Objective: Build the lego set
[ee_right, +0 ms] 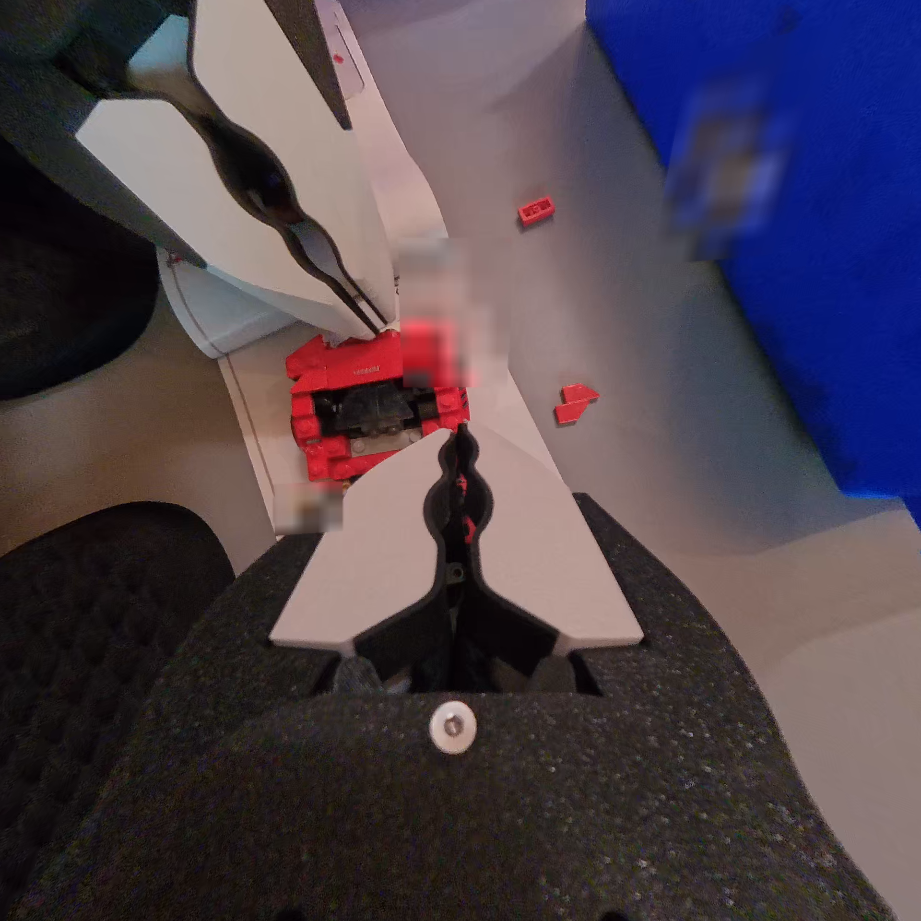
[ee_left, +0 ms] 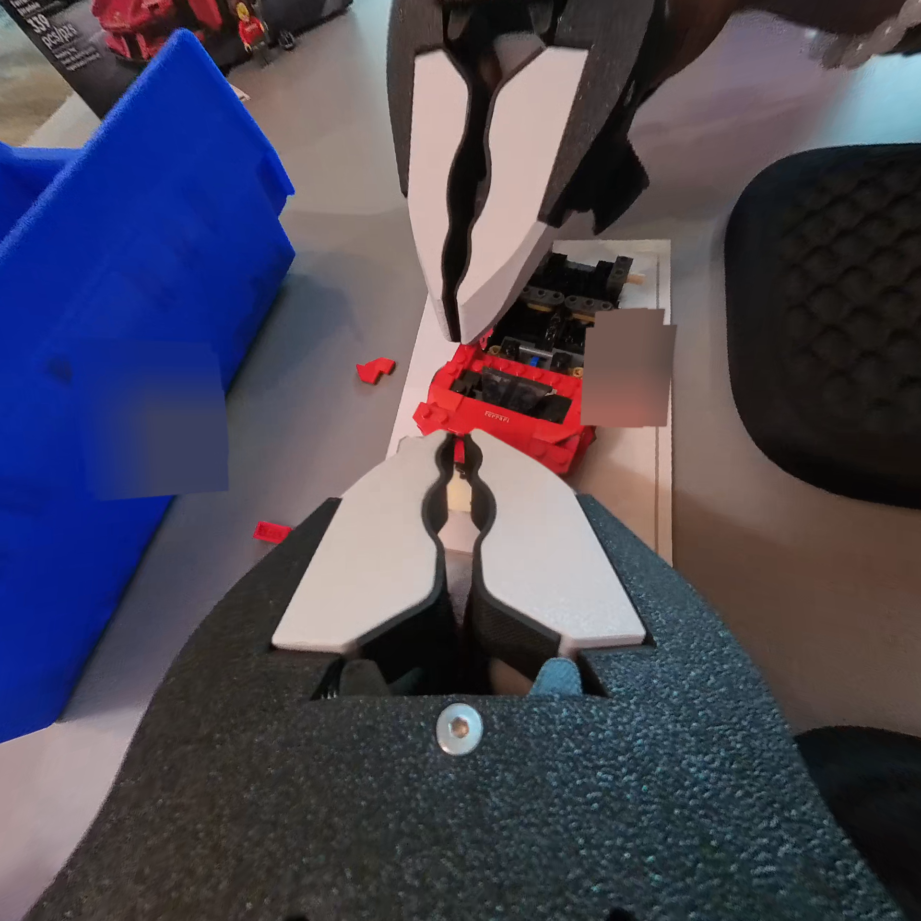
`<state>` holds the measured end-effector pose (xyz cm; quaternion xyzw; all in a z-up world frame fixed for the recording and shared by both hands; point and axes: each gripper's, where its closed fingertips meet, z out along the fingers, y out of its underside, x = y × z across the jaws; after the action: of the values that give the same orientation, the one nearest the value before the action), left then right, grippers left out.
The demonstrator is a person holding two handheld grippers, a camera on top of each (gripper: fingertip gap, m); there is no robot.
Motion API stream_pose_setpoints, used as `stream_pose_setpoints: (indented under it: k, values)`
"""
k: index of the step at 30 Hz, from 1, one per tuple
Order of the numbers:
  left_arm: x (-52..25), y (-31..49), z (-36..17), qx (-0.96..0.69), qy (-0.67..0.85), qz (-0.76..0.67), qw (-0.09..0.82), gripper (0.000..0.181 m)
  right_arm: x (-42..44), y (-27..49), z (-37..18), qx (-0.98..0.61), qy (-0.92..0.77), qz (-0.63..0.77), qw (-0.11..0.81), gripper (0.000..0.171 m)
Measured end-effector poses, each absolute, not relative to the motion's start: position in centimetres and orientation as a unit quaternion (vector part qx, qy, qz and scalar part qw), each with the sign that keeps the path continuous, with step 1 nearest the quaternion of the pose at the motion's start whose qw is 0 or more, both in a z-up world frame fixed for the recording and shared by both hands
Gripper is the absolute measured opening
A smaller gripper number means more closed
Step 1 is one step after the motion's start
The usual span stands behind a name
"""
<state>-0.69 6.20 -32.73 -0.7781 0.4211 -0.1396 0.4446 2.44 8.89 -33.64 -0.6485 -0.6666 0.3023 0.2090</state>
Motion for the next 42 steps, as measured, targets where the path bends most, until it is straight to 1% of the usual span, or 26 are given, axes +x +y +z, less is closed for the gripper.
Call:
stream_pose_setpoints:
  k: [6,14,17,18,19,20,22,24,27,29,32,34,36,38,42]
  values:
    - [-0.8,6.1,-33.4,-0.781,0.43,-0.133,0.432,0.0,2.4,8.9,-33.7,-0.648,-0.686,0.251,0.216,0.0]
    - [-0.8,6.2,-33.3,-0.781,0.427,-0.131,0.436,0.0,2.2,8.4,-34.0,-0.648,-0.692,0.238,0.209,0.0]
    - [-1.3,5.9,-32.7,-0.783,0.422,-0.129,0.439,0.003,2.2,8.7,-33.2,-0.632,-0.705,0.23,0.227,0.0]
    - [-1.8,5.9,-32.2,-0.784,0.413,-0.123,0.446,0.003,1.7,9.1,-31.8,-0.63,-0.691,0.25,0.251,0.01]
    - [-2.4,5.8,-31.5,-0.785,0.402,-0.118,0.456,0.003,1.2,9.3,-30.1,-0.622,-0.679,0.277,0.274,0.015]
    - [-3.1,5.8,-30.8,-0.788,0.386,-0.115,0.466,0.003,0.8,9.6,-28.6,-0.613,-0.673,0.295,0.289,0.016]
    - [-4.7,5.7,-29.7,-0.793,0.354,-0.107,0.484,0.004,-0.2,10.0,-27.4,-0.601,-0.684,0.292,0.292,0.023]
    - [-6.3,5.4,-28.7,-0.795,0.325,-0.087,0.505,0.004,-2.1,10.3,-27.9,-0.595,-0.7,0.274,0.285,0.024]
    - [-8.2,4.7,-27.6,-0.795,0.285,-0.051,0.534,0.004,-5.6,9.9,-31.3,-0.624,-0.696,0.269,0.233,0.025]
    - [-8.8,3.9,-27.1,-0.79,0.27,-0.035,0.549,0.004,-7.3,10.5,-33.4,-0.653,-0.681,0.256,0.21,0.029]
    - [-9.7,2.9,-26.9,-0.784,0.262,-0.01,0.563,0.005,-8.6,11.1,-35.2,-0.69,-0.657,0.249,0.175,0.03]
    - [-10.1,2.4,-26.9,-0.78,0.26,-0.005,0.57,0.005,-8.8,11.2,-36.1,-0.699,-0.656,0.231,0.169,0.031]
    - [-10.5,2.3,-27.1,-0.777,0.251,-0.011,0.577,0.005,-9.1,11.6,-36.4,-0.699,-0.657,0.211,0.184,0.027]
    - [-10.9,2.4,-27.2,-0.774,0.242,-0.016,0.585,0.006,-9.2,11.5,-36.5,-0.697,-0.66,0.21,0.182,0.017]
    - [-11.0,2.6,-27.0,-0.753,0.248,-0.01,0.61,0.007,-9.4,11.4,-36.2,-0.676,-0.677,0.219,0.191,0.017]
